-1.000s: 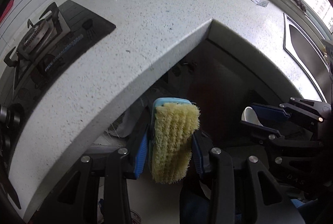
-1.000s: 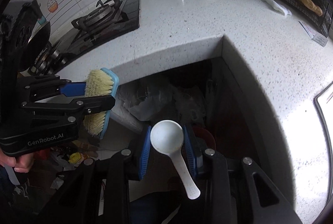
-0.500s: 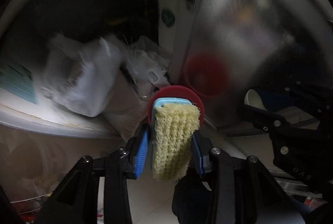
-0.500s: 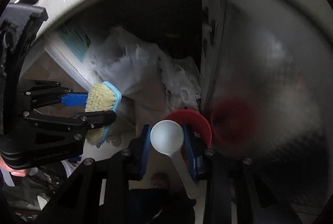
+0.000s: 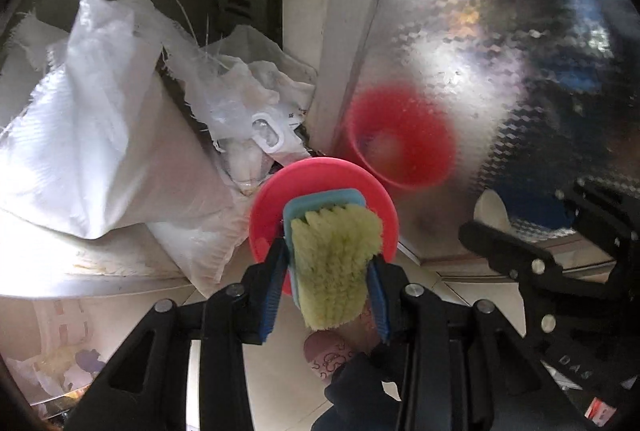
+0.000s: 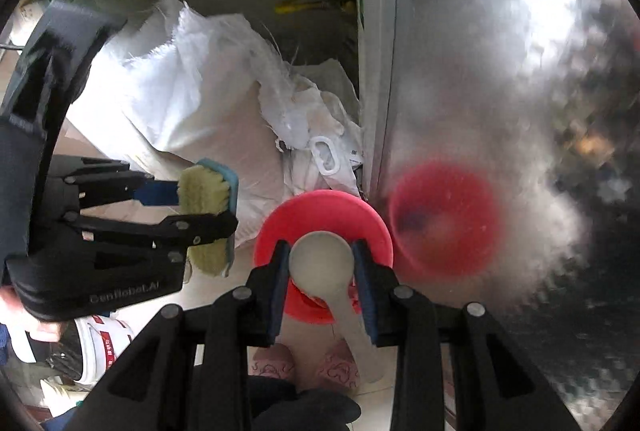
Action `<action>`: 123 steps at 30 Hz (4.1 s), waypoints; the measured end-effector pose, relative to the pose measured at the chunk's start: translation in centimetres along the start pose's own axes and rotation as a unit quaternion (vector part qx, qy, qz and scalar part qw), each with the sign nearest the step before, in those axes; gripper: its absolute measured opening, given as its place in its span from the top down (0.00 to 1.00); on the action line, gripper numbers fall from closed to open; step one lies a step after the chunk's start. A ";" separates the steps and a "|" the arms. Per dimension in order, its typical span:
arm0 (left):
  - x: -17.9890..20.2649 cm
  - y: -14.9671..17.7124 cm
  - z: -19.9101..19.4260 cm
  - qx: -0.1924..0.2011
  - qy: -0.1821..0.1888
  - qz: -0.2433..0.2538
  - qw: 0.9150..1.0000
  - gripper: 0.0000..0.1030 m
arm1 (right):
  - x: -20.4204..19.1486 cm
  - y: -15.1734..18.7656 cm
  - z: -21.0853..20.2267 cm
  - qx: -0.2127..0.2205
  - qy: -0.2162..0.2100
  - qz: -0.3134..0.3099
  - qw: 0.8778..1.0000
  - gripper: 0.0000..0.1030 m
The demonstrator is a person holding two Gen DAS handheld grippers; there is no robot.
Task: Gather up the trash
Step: 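Open the left gripper to drop the brush while the right gripper drops the spoon, then raise both tools back up to the counter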
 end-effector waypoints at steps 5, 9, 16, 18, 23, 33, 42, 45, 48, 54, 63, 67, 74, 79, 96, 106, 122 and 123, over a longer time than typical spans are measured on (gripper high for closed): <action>-0.1 0.0 1.5 -0.012 -0.010 0.002 1.000 0.61 | -0.1 0.9 0.4 -0.007 0.004 -0.001 1.000 0.72; -0.3 -0.3 1.5 -0.004 -0.011 0.006 1.000 0.54 | 0.0 1.2 0.3 -0.013 0.006 -0.001 1.000 0.72; -1.0 -0.5 0.0 0.020 -0.025 -0.006 0.999 0.28 | -0.1 1.0 0.5 -0.016 0.004 -0.004 1.000 0.72; -1.2 -0.4 -0.3 0.020 -0.038 0.002 0.999 0.27 | -0.1 1.0 0.7 -0.018 0.003 -0.005 1.000 0.72; -2.2 0.5 -0.5 0.014 -0.052 0.002 0.999 0.26 | -0.5 0.3 1.1 -0.016 -0.001 -0.016 1.000 0.72; -5.1 2.7 -0.2 -0.003 -0.066 -0.031 0.997 0.17 | -2.2 -1.5 2.3 -0.010 -0.005 -0.052 0.999 0.72; -6.4 2.8 -1.1 0.007 -0.084 -0.052 0.995 0.01 | -2.6 -2.5 2.4 0.004 0.007 -0.073 0.997 0.44; -6.2 2.8 -2.0 0.007 -0.083 -0.051 0.995 0.01 | -2.9 -2.6 1.9 0.002 0.012 -0.073 0.997 0.44; -6.0 2.9 -3.4 0.005 -0.084 -0.056 0.995 0.01 | -3.4 -2.7 0.8 -0.004 0.008 -0.075 0.997 0.44; -6.0 2.5 -8.8 0.005 -0.081 -0.072 0.994 0.01 | -4.7 -3.3 -2.8 -0.015 0.005 -0.081 0.997 0.44; -6.0 0.3 -20.1 0.016 -0.084 -0.077 0.993 0.01 | -7.7 -6.4 -11.8 -0.011 0.011 -0.099 0.995 0.20; -5.8 -1.3 -24.7 0.027 -0.078 -0.065 0.994 0.01 | -8.4 -8.4 -16.5 0.008 0.030 -0.094 0.995 0.12; -5.2 -5.2 -30.6 0.044 -0.055 -0.039 0.997 0.01 | -7.9 -12.2 -22.1 0.031 0.048 -0.058 0.997 0.04; -4.0 -9.4 -33.1 0.064 -0.048 0.000 0.997 0.01 | -6.3 -15.2 -25.5 0.065 0.076 -0.032 0.994 0.01; 4.5 -25.8 -34.8 0.112 -0.005 0.126 0.986 0.01 | 4.5 -21.9 -31.5 0.112 0.144 0.085 0.980 0.01; 11.2 -36.0 -31.1 0.106 0.009 0.156 0.982 0.01 | 13.8 -25.3 -32.4 0.119 0.170 0.123 0.971 0.01; 15.9 -48.1 -25.7 0.078 0.015 0.165 0.983 0.01 | 24.1 -28.6 -31.8 0.095 0.183 0.180 0.962 0.01; 15.9 -48.7 -25.1 0.074 0.015 0.167 0.983 0.01 | 24.6 -28.8 -31.6 0.093 0.185 0.185 0.961 0.01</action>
Point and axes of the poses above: each gripper's, at about its wrist camera, not at the fingertips, and z roughly the way its jaws point, x to its right, y to its underside, the point moved 8 cm from there along z, roughly the way its jaws point, and after that the axes turned 2 degrees about z, right-handed, at the moved point
